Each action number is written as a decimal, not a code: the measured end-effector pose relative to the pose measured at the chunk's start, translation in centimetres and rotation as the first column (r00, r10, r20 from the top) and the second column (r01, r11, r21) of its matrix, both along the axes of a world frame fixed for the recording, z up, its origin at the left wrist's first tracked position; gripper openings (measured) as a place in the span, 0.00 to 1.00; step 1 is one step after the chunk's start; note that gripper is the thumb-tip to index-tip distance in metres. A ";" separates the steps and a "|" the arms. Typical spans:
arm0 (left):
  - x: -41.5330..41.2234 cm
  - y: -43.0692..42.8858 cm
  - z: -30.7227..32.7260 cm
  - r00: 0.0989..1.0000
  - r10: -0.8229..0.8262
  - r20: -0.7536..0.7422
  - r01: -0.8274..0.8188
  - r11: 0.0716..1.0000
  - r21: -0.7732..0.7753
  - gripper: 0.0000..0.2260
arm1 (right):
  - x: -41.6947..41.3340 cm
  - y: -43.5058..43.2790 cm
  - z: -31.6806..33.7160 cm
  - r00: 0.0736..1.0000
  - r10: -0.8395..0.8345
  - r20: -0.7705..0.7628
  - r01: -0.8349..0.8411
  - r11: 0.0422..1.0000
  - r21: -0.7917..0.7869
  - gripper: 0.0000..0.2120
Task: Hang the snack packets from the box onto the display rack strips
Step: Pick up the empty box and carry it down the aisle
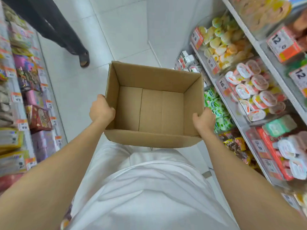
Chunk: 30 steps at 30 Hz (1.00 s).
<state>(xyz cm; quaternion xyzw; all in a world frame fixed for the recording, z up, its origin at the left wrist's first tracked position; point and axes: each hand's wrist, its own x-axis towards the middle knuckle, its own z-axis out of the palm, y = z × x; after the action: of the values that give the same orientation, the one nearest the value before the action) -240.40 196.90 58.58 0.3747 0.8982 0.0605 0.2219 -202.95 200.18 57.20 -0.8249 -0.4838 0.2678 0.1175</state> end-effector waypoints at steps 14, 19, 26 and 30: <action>-15.3 44.3 -2.0 0.897 -0.438 0.059 0.441 0.896 -0.045 0.14 | -18.3 26.5 -3.4 0.859 -0.512 -0.011 0.511 0.858 -0.055 0.09; -17.3 58.0 -5.6 0.819 -0.568 0.080 0.573 0.816 -0.071 0.10 | -23.9 33.8 -7.6 0.756 -0.653 -0.044 0.640 0.752 -0.159 0.11; -20.8 75.0 -18.8 0.678 -0.728 0.106 0.734 0.660 -0.159 0.13 | -30.8 45.9 -20.2 0.631 -0.769 -0.106 0.700 0.622 -0.351 0.17; -22.7 81.3 -28.3 0.589 -0.792 0.159 0.800 0.544 -0.254 0.16 | -33.8 50.1 -28.2 0.654 -0.756 -0.028 0.659 0.587 -0.470 0.19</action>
<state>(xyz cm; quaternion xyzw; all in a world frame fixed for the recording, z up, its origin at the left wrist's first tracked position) -263.06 278.18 30.29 0.7018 0.6255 -0.1786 0.2903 -236.75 250.30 29.04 -0.9176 -0.0263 0.3867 0.0885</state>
